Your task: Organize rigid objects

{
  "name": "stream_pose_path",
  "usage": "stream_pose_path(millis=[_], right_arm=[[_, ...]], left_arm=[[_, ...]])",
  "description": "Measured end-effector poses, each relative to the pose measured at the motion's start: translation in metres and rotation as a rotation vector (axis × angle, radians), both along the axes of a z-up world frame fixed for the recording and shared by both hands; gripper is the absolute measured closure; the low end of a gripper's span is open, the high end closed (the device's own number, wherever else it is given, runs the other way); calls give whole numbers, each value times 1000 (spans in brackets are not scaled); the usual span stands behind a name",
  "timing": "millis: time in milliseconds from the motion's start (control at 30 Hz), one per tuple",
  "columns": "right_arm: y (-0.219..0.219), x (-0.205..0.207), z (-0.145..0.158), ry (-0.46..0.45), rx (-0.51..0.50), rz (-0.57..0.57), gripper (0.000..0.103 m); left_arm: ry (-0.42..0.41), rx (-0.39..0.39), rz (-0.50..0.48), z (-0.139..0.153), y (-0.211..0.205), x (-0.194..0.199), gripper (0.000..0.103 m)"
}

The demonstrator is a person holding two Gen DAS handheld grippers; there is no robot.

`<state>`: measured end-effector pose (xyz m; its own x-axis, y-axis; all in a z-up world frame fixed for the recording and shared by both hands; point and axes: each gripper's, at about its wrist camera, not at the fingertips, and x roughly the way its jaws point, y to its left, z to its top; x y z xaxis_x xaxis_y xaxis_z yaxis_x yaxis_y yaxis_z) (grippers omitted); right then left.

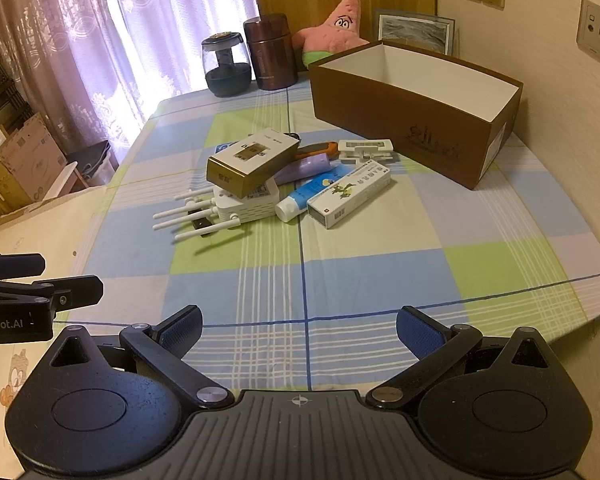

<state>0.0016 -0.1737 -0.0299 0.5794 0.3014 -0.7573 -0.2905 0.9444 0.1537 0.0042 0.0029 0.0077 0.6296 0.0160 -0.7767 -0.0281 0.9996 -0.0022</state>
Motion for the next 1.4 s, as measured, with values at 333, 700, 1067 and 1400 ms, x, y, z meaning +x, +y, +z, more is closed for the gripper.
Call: stream_pose_path(millis=[333, 700, 1067, 1400], right_arm=[[0, 0, 0, 0, 0, 0, 2], [-1, 1, 0, 0, -1, -1, 2], [-2, 2, 0, 5, 0, -1, 2], [-11, 25, -4, 45, 12, -5, 2]], left_arm=[[0, -1, 0, 0, 0, 0, 18], [1, 0, 1, 0, -1, 0, 18], [5, -1, -1, -1, -2, 0, 18], [31, 4, 6, -6, -6, 16, 18]])
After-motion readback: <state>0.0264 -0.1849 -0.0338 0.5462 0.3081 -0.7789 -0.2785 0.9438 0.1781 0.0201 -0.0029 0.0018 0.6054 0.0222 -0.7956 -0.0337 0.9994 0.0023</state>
